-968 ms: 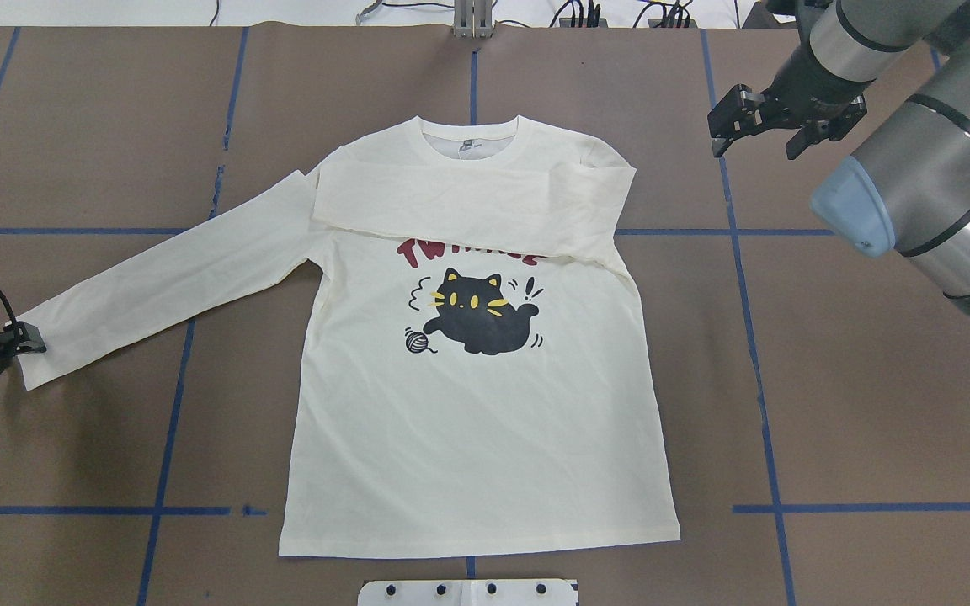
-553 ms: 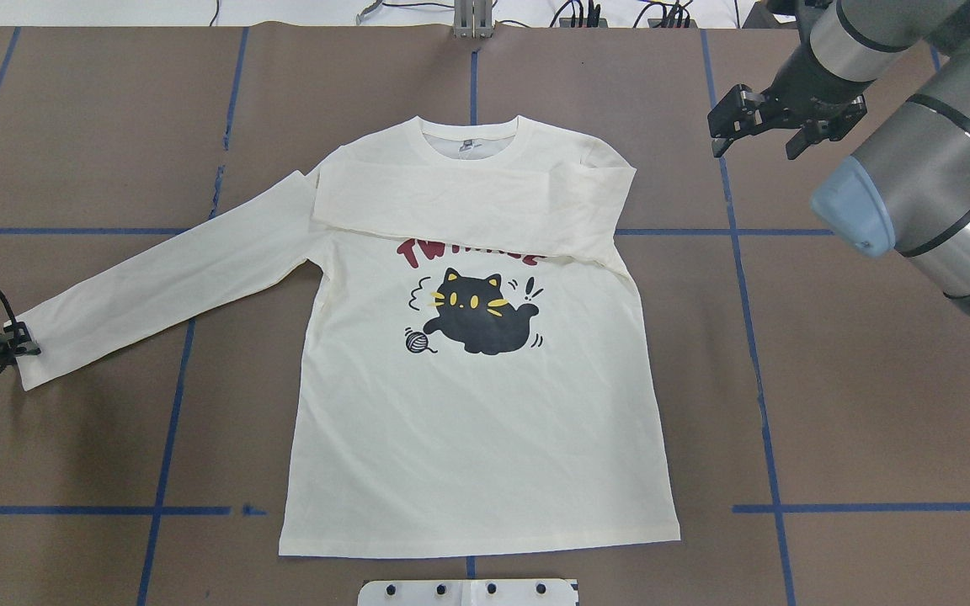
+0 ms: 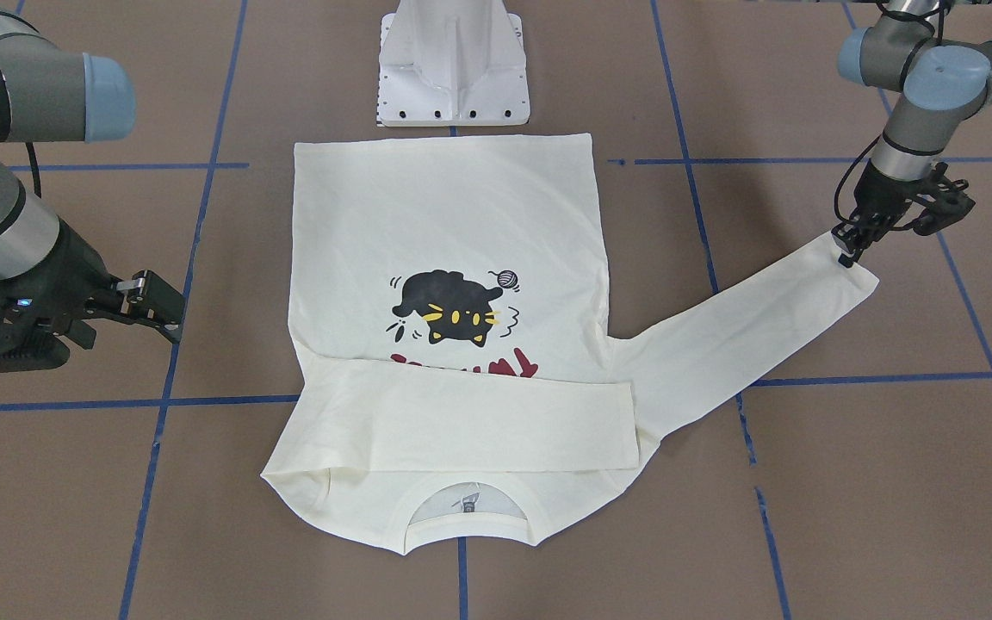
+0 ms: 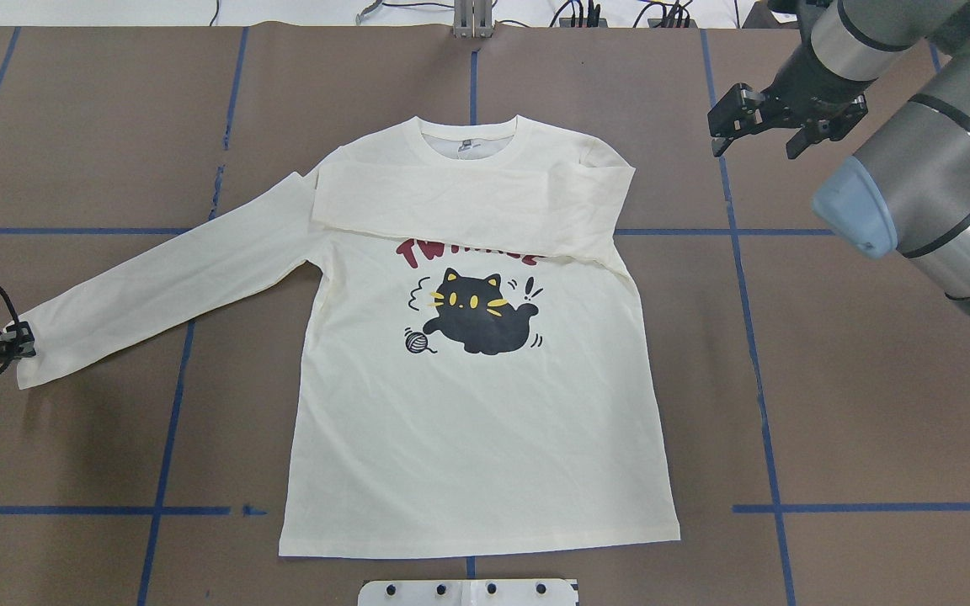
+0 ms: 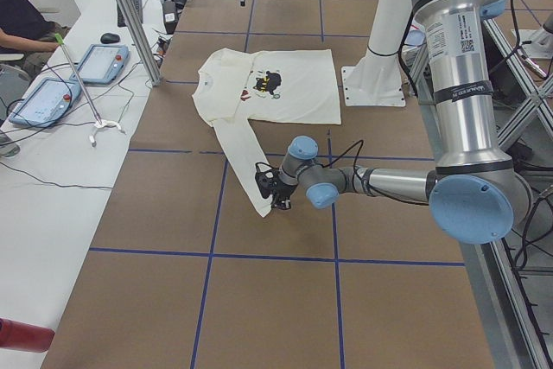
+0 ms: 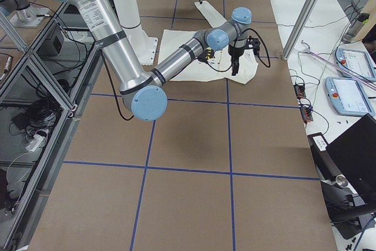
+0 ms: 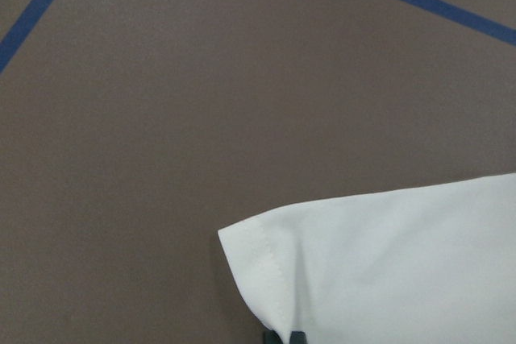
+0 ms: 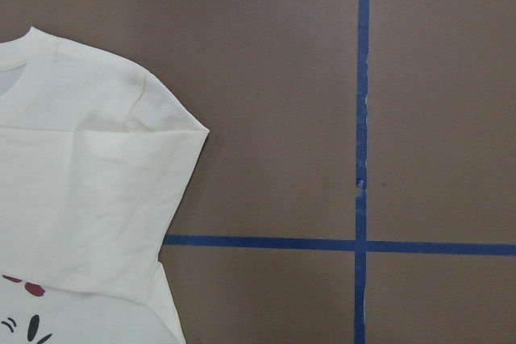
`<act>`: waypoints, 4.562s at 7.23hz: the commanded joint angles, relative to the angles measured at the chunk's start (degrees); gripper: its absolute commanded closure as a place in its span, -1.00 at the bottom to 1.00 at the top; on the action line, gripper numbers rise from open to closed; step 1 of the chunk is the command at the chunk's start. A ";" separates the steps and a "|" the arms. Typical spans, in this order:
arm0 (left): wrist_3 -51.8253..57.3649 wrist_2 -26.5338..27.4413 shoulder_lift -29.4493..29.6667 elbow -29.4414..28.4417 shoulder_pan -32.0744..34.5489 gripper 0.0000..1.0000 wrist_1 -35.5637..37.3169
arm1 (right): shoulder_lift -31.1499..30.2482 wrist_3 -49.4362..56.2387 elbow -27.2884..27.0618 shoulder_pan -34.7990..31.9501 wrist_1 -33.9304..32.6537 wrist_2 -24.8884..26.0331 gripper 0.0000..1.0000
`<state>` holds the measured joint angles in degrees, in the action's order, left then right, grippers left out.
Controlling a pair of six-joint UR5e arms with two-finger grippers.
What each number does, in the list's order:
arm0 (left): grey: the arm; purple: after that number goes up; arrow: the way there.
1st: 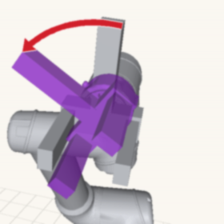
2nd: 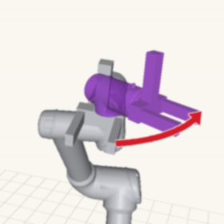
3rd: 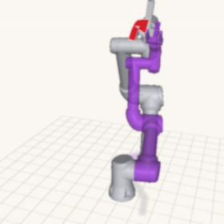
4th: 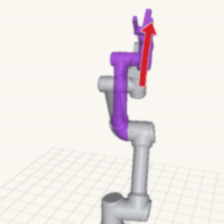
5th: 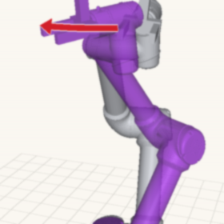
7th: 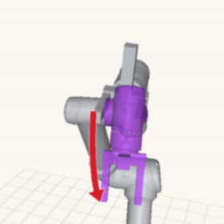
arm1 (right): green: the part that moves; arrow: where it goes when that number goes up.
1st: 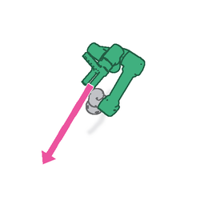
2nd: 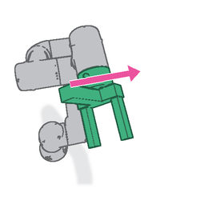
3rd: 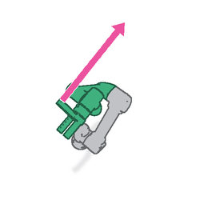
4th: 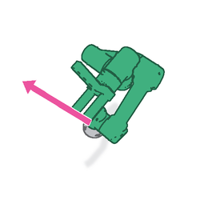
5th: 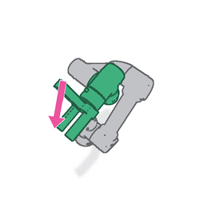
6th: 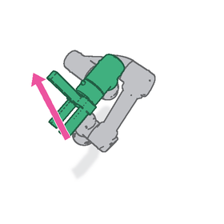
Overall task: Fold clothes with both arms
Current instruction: 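Grasp the other sleeve cuff with the left gripper, then lift the cuff with the left gripper and carry it across the chest, then lay the sleeve near the far shoulder and open the left gripper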
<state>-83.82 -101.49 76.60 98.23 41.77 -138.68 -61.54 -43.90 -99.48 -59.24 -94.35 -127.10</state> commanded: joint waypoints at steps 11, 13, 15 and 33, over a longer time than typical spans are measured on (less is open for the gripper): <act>2.69 -6.78 -1.78 25.05 1.03 1.00 22.48 | -4.36 0.30 -2.90 -0.18 -0.05 -0.43 -1.00; 2.69 -6.79 17.44 25.61 1.47 1.00 43.23 | -7.78 0.66 -4.84 -1.32 0.22 -0.43 -1.00; 2.52 -8.70 33.28 22.82 3.49 1.00 55.14 | -10.86 3.62 -5.02 -3.15 0.57 -0.17 -1.00; -25.44 -2.40 87.49 -51.91 -6.88 -0.65 10.56 | -17.12 9.98 -5.02 -7.38 0.66 0.10 -1.00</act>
<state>-108.81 -105.47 162.90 48.78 35.52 -124.51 -78.77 -33.59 -104.29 -66.62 -93.69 -126.86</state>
